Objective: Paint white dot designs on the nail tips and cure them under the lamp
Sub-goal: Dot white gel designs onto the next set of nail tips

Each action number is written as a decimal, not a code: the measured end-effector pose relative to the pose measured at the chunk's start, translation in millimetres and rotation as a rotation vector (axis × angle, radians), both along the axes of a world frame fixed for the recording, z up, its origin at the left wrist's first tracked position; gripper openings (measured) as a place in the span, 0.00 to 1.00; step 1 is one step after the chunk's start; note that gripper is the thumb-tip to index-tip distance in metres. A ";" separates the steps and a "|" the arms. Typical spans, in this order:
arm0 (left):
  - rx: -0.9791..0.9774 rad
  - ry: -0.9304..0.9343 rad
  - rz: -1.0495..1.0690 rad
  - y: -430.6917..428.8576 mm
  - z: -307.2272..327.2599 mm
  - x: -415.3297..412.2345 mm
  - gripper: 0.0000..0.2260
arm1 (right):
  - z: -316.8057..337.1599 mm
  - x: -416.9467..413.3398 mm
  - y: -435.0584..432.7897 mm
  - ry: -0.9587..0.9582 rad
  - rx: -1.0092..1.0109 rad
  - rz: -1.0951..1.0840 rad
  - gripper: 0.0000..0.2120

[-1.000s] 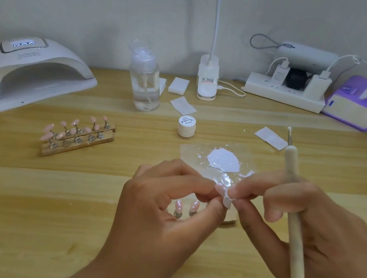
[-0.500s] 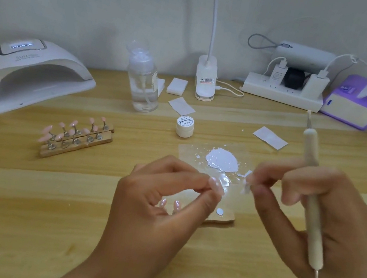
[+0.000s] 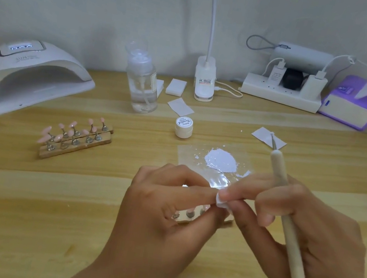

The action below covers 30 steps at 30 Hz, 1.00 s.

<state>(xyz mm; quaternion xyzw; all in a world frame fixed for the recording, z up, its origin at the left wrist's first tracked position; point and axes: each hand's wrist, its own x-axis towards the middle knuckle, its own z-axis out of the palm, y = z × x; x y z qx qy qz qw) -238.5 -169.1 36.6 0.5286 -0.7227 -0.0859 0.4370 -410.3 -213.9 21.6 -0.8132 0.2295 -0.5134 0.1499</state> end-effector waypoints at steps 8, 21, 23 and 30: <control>0.110 0.181 0.035 -5.4 -4.4 3.7 0.05 | -2.2 0.3 3.1 0.006 -0.019 0.008 0.13; 0.168 0.349 0.009 -9.8 -8.5 7.9 0.02 | -2.8 -6.9 -3.0 0.005 -0.085 -0.050 0.13; 0.159 0.294 0.016 -9.3 -10.4 4.9 0.03 | -5.1 -7.4 -5.3 -0.035 -0.060 -0.072 0.12; 0.078 0.151 0.038 -8.9 -9.1 2.5 0.02 | -12.9 -2.0 -4.1 0.017 -0.010 0.044 0.11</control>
